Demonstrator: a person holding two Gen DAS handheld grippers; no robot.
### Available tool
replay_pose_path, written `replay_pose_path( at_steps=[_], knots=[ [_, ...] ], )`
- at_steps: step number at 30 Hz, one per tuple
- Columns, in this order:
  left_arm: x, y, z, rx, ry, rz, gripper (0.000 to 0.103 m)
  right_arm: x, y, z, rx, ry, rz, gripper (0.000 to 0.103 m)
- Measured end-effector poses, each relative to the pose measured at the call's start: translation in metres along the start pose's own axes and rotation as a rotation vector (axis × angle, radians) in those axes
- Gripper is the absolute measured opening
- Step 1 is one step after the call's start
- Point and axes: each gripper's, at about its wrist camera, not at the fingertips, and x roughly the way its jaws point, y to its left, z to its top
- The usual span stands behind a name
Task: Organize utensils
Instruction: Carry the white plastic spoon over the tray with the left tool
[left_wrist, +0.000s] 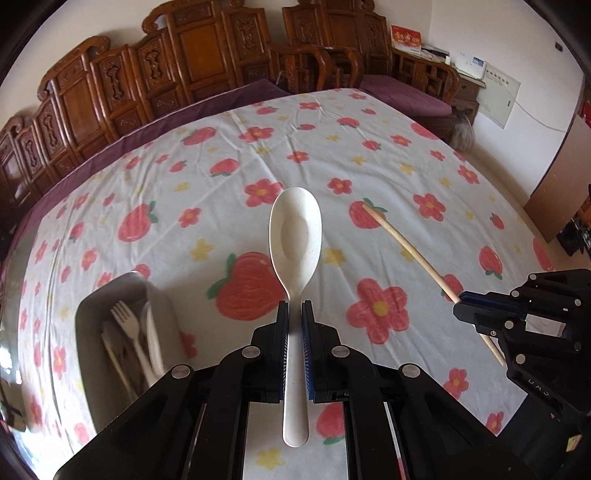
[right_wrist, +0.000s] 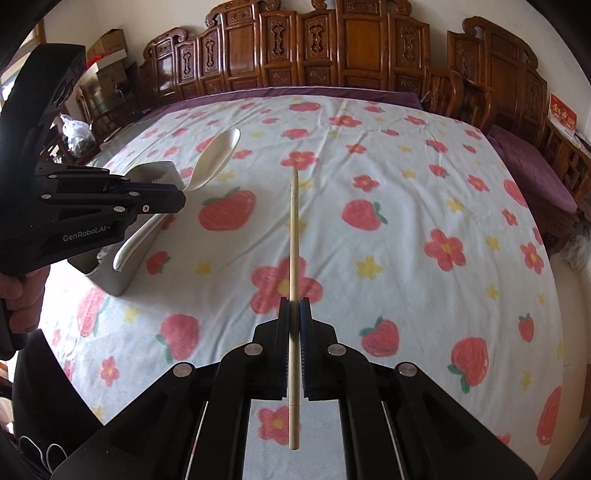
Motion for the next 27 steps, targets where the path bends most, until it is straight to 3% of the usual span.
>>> replay_pose_path(
  at_steps=[15,27],
  knots=[
    [-0.032,0.07,-0.027,-0.116,-0.034,0.043,0.007,-0.001,0.057,0.03,-0.066,-0.015,0.044,0.006],
    [-0.035,0.124,-0.052,-0.215,-0.023,0.073,0.007,0.005,0.101,0.05,-0.124,-0.017,0.081,0.006]
  ],
)
